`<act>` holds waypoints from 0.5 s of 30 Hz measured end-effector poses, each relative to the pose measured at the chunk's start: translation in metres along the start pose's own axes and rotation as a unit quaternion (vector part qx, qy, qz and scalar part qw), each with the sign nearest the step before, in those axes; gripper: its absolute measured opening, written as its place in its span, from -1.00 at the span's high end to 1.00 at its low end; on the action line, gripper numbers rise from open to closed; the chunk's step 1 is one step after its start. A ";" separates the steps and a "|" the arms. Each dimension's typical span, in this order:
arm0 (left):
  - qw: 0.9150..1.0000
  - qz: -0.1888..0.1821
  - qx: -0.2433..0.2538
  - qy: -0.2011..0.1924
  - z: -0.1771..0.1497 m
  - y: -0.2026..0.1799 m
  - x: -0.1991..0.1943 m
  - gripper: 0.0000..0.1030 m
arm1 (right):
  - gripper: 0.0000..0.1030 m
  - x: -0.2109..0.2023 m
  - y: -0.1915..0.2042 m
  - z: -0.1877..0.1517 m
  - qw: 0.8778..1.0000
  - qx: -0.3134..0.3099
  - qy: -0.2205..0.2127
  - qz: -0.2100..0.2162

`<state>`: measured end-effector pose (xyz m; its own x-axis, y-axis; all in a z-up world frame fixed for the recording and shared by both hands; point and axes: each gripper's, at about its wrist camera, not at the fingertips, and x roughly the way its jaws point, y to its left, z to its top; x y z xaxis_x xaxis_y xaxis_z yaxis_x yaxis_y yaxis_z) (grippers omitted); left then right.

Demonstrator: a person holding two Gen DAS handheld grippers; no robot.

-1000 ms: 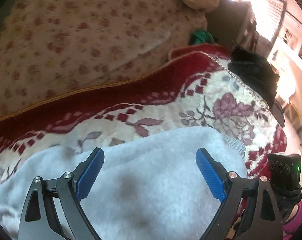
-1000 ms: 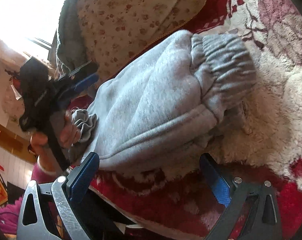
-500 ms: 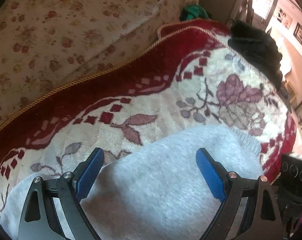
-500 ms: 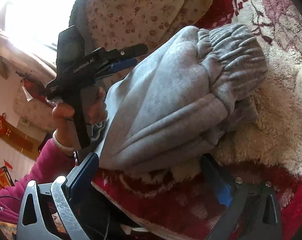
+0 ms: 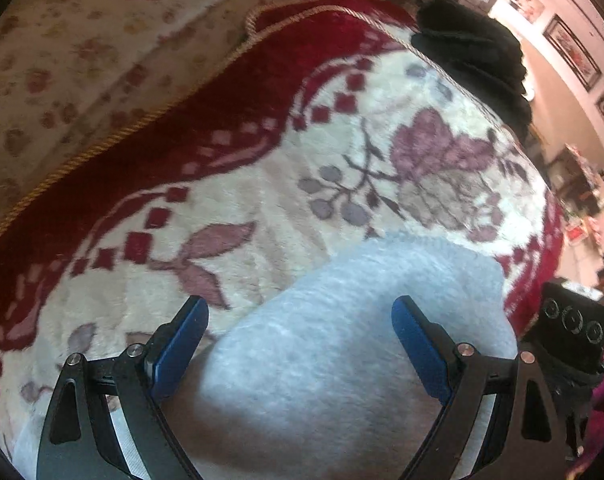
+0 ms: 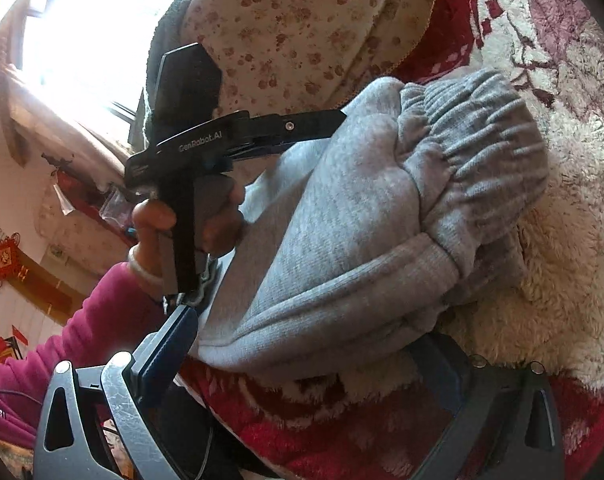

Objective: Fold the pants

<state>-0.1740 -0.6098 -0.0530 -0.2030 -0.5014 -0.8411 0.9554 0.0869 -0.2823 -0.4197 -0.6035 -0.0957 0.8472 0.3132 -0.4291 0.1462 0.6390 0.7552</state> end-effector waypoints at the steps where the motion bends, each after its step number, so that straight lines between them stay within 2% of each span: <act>1: 1.000 -0.006 0.006 0.012 0.001 -0.001 0.004 -0.80 | -1.00 -0.001 -0.001 0.000 1.000 0.000 -0.002 0.001; 7: 0.998 -0.022 0.022 0.051 0.004 -0.002 0.022 -0.80 | -1.00 -0.003 -0.006 0.003 1.000 0.023 -0.008 0.008; 15: 0.998 -0.032 0.009 0.060 0.002 0.002 0.028 -0.80 | -0.96 -0.003 -0.002 0.003 1.000 0.021 -0.003 -0.002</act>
<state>-0.1773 -0.6254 -0.0761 -0.2867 -0.3981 -0.8714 0.9432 0.0422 -0.3296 -0.4206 -0.6078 -0.0942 0.8496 0.3057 -0.4298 0.1712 0.6109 0.7730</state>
